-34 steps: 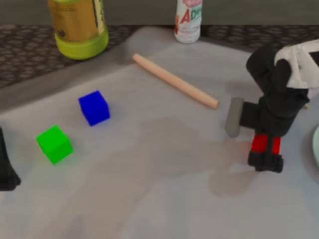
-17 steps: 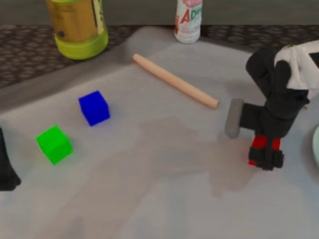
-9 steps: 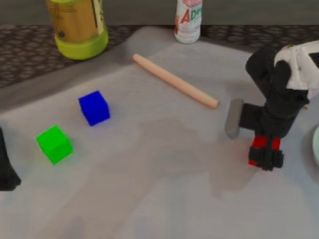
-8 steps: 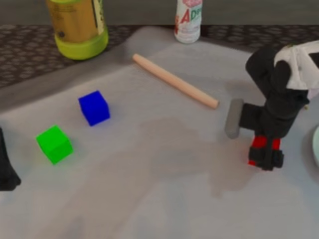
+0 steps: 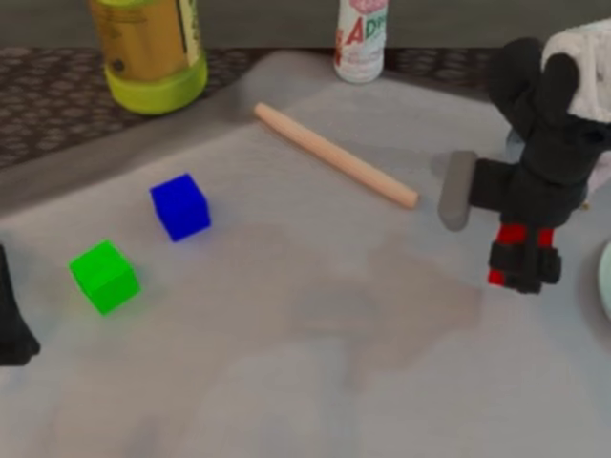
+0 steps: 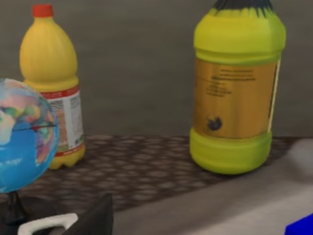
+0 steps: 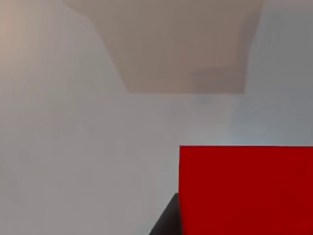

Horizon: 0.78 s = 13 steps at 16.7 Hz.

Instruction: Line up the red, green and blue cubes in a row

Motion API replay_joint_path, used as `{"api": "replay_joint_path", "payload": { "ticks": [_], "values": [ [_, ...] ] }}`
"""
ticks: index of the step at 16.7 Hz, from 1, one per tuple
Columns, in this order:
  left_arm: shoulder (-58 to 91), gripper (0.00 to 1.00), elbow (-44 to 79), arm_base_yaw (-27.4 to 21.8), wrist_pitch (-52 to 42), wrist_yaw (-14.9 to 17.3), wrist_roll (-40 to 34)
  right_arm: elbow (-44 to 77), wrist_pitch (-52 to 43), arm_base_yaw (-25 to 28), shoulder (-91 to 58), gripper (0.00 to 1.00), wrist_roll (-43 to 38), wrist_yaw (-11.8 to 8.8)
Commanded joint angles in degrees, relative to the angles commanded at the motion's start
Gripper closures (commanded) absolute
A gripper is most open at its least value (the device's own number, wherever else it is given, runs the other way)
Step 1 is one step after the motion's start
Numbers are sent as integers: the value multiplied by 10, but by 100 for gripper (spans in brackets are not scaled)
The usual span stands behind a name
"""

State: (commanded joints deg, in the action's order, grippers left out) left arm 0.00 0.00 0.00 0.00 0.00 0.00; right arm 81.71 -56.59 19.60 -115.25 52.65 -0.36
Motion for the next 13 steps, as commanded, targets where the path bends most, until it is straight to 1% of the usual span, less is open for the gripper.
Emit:
{"api": "replay_joint_path", "payload": {
  "ticks": [5, 7, 10, 13],
  "values": [
    [0, 0, 0, 0, 0, 0, 0, 7, -13, -2, 8, 100, -1, 0],
    [0, 0, 0, 0, 0, 0, 0, 15, -18, 5, 1, 100, -3, 0],
    [0, 0, 0, 0, 0, 0, 0, 73, -50, 49, -40, 100, -20, 0],
    [0, 0, 0, 0, 0, 0, 0, 184, -100, 118, -102, 100, -53, 0]
  ]
}}
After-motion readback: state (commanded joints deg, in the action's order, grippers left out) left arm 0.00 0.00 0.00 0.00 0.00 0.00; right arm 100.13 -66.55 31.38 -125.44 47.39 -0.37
